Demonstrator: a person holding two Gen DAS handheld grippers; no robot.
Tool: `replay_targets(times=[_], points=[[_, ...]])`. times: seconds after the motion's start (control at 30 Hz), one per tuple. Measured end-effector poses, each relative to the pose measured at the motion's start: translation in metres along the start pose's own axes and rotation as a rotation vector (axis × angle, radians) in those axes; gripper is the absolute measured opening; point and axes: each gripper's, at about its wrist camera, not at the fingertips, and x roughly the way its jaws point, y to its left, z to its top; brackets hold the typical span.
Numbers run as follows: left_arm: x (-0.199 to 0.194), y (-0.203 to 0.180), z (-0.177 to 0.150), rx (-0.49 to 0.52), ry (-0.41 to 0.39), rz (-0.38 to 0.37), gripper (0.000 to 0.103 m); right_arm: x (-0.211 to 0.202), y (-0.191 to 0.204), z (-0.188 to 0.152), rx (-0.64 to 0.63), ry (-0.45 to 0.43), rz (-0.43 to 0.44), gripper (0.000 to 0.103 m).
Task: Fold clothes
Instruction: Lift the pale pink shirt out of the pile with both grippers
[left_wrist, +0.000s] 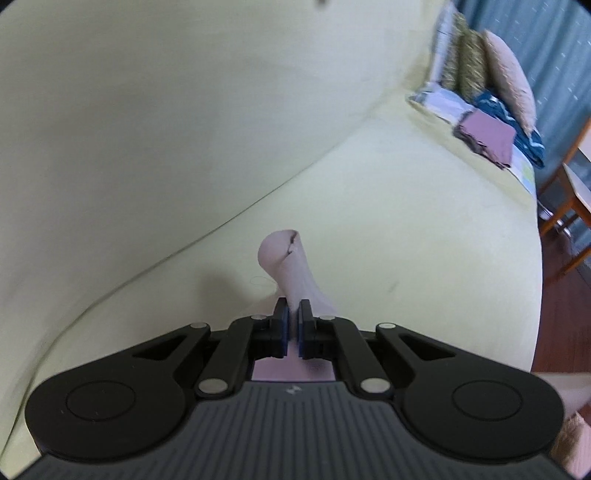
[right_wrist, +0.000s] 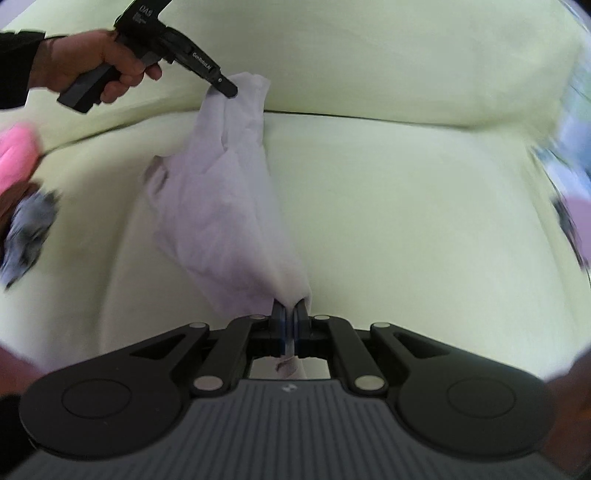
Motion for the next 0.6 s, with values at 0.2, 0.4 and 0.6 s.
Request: replay_targets(times=[0.2, 0.4, 0.6], points=[[0.07, -0.069, 0.076, 0.103, 0.001, -0.049, 0.002, 0.01, -0.058, -0.014, 0.137, -0.028, -0.077, 0.003], [0.127, -0.118, 0.131, 0.151, -0.009, -0.09, 0.002, 0.014, -0.115, -0.022, 0.294, -0.078, -0.177, 0.003], [0.173, -0.154, 0.151, 0.187, 0.009, -0.117, 0.002, 0.027, -0.139, -0.039, 0.381, -0.052, -0.146, 0.003]])
